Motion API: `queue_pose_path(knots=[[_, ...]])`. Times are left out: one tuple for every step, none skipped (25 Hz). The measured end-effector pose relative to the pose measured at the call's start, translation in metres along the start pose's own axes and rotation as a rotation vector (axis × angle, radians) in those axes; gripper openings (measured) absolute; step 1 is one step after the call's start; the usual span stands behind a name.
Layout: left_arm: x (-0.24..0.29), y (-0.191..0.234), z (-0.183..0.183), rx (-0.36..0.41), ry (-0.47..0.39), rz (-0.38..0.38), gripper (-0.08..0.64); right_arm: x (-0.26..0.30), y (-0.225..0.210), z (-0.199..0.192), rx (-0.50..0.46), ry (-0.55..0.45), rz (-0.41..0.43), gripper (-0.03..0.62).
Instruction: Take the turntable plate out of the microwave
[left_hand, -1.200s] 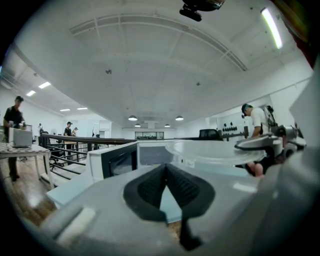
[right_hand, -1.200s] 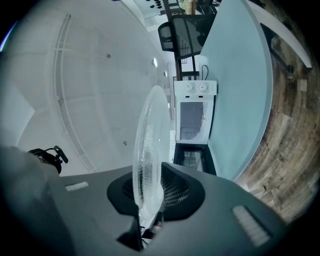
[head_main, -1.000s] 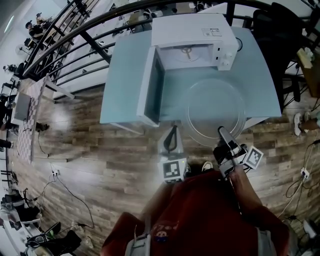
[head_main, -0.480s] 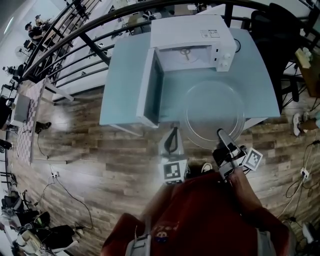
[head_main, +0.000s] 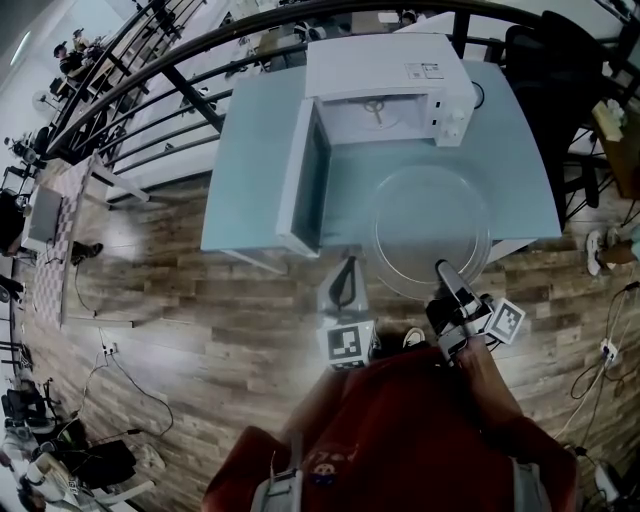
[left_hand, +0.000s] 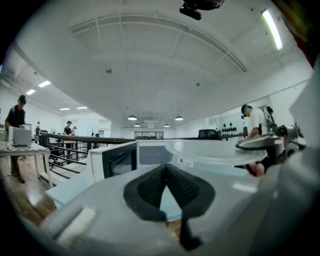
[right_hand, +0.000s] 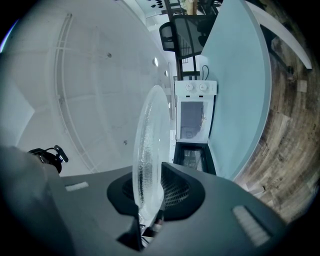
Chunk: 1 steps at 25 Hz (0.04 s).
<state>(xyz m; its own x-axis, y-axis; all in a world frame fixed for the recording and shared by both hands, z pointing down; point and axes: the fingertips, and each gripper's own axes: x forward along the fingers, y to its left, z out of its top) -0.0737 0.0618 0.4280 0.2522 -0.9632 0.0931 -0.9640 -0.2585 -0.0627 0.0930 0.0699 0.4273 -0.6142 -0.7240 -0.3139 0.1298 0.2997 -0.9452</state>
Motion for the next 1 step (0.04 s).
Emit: queue_pose_path(knots=[[-0.0006,0.0007,-0.0002,0.000,0.001,0.001,0.000,0.0002,0.0001,-0.0007,0.002,-0.001,-0.001,0.037]])
